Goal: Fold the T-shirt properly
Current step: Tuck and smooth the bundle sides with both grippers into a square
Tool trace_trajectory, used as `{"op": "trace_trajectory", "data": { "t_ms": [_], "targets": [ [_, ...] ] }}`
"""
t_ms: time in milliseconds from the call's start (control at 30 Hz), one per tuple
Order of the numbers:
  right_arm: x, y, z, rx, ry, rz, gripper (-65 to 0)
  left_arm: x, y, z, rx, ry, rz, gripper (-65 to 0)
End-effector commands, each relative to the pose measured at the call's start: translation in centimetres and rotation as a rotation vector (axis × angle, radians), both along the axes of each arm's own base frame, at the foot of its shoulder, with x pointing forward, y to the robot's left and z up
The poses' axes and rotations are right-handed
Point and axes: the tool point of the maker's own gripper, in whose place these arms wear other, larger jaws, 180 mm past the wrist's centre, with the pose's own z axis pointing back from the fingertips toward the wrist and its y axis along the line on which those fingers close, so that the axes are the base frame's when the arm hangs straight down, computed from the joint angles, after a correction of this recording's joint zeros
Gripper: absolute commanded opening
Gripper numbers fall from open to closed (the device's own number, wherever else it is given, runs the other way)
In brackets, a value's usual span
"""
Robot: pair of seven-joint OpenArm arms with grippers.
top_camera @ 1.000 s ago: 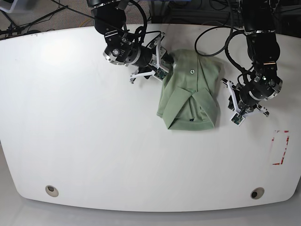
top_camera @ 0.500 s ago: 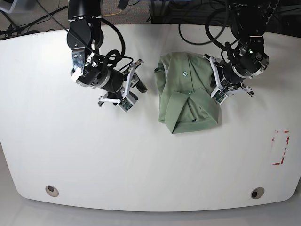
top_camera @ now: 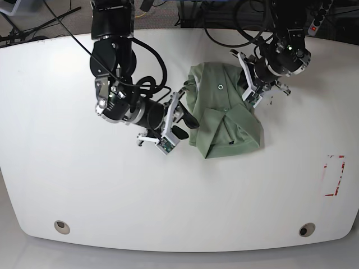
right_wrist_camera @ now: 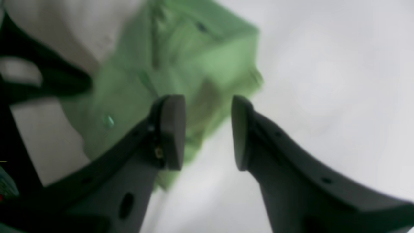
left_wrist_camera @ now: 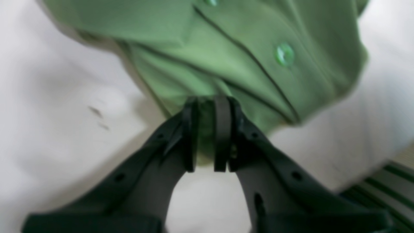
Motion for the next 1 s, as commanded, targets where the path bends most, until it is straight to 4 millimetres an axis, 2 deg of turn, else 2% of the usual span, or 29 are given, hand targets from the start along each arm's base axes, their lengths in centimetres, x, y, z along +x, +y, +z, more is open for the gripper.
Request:
{"op": "trace_trajectory", "data": {
  "t_ms": [0,167,333,533,733,867,967],
  "targets": [
    [0.8,1.9,0.0,0.034,0.012,0.038,-43.1,-0.4,-0.6,0.6,-0.052,-0.015,-0.015,-58.5],
    [1.7,5.1,-1.7,0.079,0.078,0.087,-43.3,-0.7,-0.5,0.6,-0.067,-0.009,-0.025,-58.3],
    [1.7,7.5,-4.2,0.125,0.132,0.130,-43.3,-0.6,-0.3,0.2,-0.063,0.000,-0.024,-58.3],
    [3.2,7.1,-7.8,0.087,0.158,0.098,-43.3,-0.8,0.2,-0.9,-0.072,0.008,-0.030,-58.2],
    [5.2,6.0,-6.9,0.054,0.107,0.088,-43.3,-1.7,1.8,-3.6,-0.065,0.081,-0.022,-58.2],
    [6.7,5.1,-5.8,0.034,0.073,0.080,-43.3,-1.4,2.0,-3.2,-0.058,0.067,-0.024,-58.2],
    [8.0,4.2,-4.9,0.036,0.052,0.054,-43.3,-0.7,3.5,-1.5,-0.003,0.016,-0.045,-58.2]
  ]
}}
